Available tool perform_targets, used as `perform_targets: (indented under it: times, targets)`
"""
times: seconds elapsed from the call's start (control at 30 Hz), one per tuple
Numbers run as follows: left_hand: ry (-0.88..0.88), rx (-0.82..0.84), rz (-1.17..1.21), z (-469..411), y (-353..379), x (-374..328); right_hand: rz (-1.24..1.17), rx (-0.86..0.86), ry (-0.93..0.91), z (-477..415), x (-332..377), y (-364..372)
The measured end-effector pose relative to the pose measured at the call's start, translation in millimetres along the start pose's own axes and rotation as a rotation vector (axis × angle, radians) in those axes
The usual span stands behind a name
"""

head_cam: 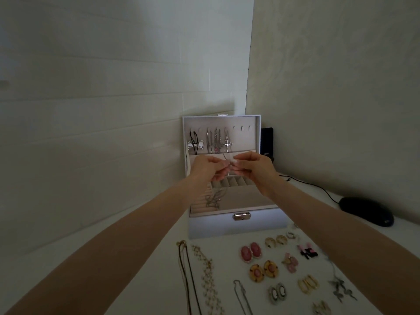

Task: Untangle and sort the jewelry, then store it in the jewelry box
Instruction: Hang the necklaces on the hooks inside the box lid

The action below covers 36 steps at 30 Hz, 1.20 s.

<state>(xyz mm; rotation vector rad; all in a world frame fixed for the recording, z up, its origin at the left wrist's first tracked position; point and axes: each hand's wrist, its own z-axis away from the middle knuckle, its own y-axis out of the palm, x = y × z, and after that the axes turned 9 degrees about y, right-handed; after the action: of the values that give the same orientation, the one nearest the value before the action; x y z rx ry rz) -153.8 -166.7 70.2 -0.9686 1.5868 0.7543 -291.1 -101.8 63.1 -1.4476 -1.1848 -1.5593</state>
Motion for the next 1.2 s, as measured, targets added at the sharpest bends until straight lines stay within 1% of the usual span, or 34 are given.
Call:
perform_targets:
  times: [0.17,0.27,0.4,0.5,0.57,0.6,0.7,0.8,1.0,1.1,1.2]
  targets:
    - [0.068,0.003,-0.135,-5,0,1,0.010,-0.091,-0.028,-2,-2,0]
    - [0.102,0.019,-0.205,-9,-3,-1,-0.015,-0.148,-0.008,-5,-3,-5]
    - [0.204,-0.004,-0.305,-14,-4,-5,0.029,-0.099,0.072,-5,-3,-9]
    - [0.263,-0.013,-0.397,-22,0,-11,0.152,-0.028,0.138,-4,-2,-5]
    - [0.298,0.028,-0.529,-31,1,-16,0.301,-0.037,0.079,-6,0,-2]
    - [0.316,0.059,-0.591,-34,0,-19,0.335,-0.045,0.030,-8,3,0]
    - [0.376,0.189,-0.716,-44,-2,-27,0.299,-0.039,-0.046,-13,16,2]
    - [0.434,0.300,-0.852,-51,-5,-34,0.373,-0.030,-0.064,-20,26,2]
    - [0.465,0.311,-0.863,-67,-2,-37,0.454,-0.065,-0.038,-39,29,-1]
    - [0.501,0.269,-0.854,-77,1,-31,0.449,-0.092,-0.039,-46,26,-5]
    - [0.496,0.252,-0.865,-87,4,-27,0.404,-0.104,-0.011,-55,21,-8]
